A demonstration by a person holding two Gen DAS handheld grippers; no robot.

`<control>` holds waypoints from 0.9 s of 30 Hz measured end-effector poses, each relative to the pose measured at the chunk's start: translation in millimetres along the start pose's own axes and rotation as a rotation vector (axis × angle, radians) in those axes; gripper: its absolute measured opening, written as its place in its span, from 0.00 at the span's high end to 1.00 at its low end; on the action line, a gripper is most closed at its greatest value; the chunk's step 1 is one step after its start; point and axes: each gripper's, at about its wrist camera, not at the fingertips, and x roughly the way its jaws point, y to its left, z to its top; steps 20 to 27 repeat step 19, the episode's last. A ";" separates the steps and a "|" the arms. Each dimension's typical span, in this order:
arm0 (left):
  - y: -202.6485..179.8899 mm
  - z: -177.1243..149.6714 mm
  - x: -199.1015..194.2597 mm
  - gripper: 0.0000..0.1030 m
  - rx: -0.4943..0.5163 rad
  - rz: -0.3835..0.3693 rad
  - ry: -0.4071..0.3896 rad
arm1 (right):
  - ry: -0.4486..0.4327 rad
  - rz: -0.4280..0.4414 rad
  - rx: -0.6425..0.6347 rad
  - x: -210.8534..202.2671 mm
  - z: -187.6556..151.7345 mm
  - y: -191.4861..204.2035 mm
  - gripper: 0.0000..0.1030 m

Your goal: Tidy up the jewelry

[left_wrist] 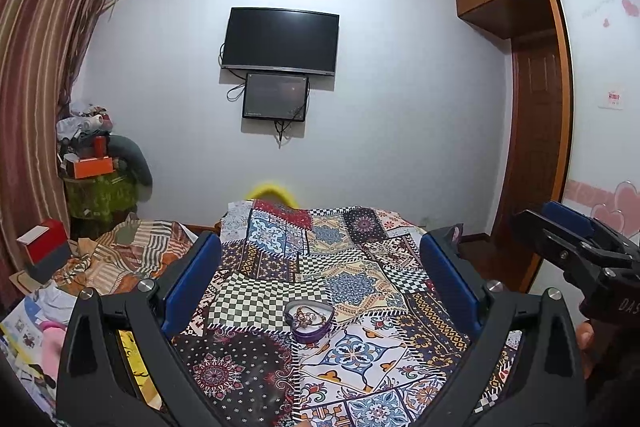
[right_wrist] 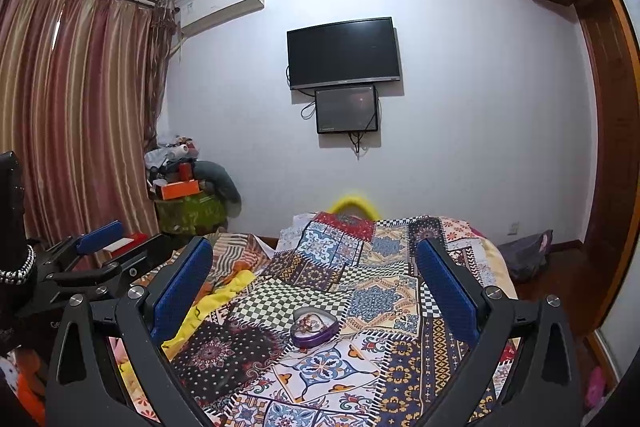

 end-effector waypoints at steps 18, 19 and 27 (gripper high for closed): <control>4.8 -7.6 10.7 0.03 -0.006 -0.012 0.025 | 0.022 -0.007 0.004 8.6 -4.5 -3.9 0.02; 5.3 -8.4 11.9 0.03 -0.006 -0.011 0.027 | 0.025 -0.006 0.004 9.9 -4.7 -3.9 0.02; 5.3 -8.4 11.9 0.03 -0.006 -0.011 0.027 | 0.025 -0.006 0.004 9.9 -4.7 -3.9 0.02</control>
